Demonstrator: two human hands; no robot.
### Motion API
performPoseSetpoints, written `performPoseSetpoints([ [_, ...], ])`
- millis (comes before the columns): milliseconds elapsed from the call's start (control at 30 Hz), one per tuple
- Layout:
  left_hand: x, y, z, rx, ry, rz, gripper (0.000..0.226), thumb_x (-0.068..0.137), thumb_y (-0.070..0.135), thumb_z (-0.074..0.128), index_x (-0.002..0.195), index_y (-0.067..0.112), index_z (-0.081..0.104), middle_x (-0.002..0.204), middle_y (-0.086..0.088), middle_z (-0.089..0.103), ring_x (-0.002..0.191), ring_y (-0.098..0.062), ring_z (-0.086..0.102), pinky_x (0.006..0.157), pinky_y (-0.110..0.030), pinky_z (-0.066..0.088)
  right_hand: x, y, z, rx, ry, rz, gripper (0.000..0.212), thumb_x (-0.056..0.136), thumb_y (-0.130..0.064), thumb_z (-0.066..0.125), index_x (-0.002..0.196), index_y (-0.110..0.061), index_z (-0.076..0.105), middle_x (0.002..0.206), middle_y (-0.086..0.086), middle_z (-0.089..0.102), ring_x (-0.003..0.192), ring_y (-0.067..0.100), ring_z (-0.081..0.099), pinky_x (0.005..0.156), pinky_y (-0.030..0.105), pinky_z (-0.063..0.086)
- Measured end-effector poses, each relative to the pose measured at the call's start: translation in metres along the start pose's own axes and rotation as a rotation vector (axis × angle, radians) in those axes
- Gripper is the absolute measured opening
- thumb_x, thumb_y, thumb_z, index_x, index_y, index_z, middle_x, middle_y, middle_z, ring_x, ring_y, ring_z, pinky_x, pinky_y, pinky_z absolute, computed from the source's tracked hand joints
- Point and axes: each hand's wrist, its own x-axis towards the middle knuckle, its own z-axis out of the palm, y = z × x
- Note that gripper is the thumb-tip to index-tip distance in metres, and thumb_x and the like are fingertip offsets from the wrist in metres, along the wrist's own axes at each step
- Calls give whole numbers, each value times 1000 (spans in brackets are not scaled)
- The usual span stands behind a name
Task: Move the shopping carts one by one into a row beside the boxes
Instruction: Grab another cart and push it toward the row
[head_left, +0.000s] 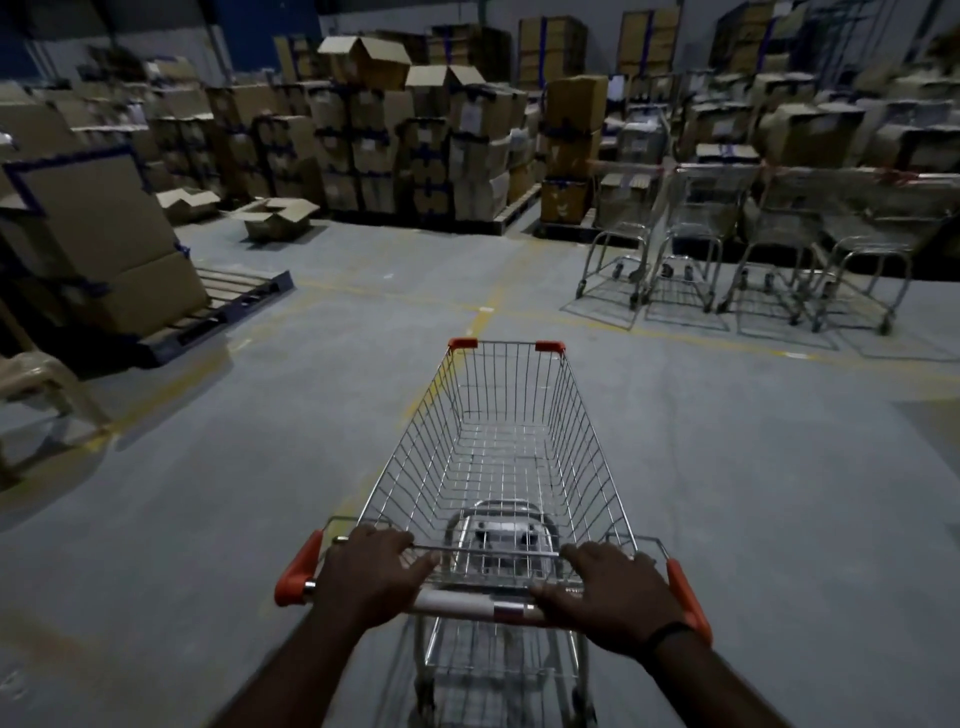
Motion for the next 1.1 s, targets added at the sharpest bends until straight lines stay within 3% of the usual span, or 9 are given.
performPoseSetpoints([
  [100, 48, -10, -12, -28, 11, 5, 85, 74, 84, 24, 130, 33, 63, 133, 9, 61, 129, -14, 46, 100, -36, 39, 48, -8, -12, 12, -7, 13, 126, 55, -101, -9, 151, -33, 35, 155, -5, 41, 143, 15, 34, 117, 46, 20],
  [400, 207, -58, -33, -39, -18, 39, 80, 76, 83, 31, 130, 34, 63, 133, 4, 60, 129, -17, 48, 101, -37, 42, 183, -37, -34, 7, 17, 74, 111, 65, -96, 1, 151, -33, 36, 153, -8, 43, 141, 13, 35, 115, 43, 22],
  [600, 342, -89, -52, -28, 8, 128, 67, 85, 77, 44, 130, 32, 65, 133, 0, 63, 127, -19, 51, 96, -39, 47, 298, -56, -54, 46, 47, 152, 125, 55, -101, -7, 151, -34, 37, 154, -7, 43, 143, 14, 35, 118, 47, 20],
  [933, 536, -112, -84, -21, -58, 256, 68, 89, 75, 39, 135, 29, 59, 137, 0, 59, 132, -20, 44, 99, -40, 41, 468, -73, -92, 37, 63, 298, 95, 76, -93, 17, 149, -36, 40, 151, -11, 46, 138, 9, 40, 115, 44, 26],
  [1100, 633, -121, -96, -43, -82, 279, 71, 85, 77, 40, 136, 31, 59, 139, 0, 58, 133, -19, 46, 99, -40, 43, 550, -74, -112, 68, 97, 332, 116, 61, -98, -3, 149, -37, 41, 150, -12, 47, 137, 8, 41, 114, 41, 28],
])
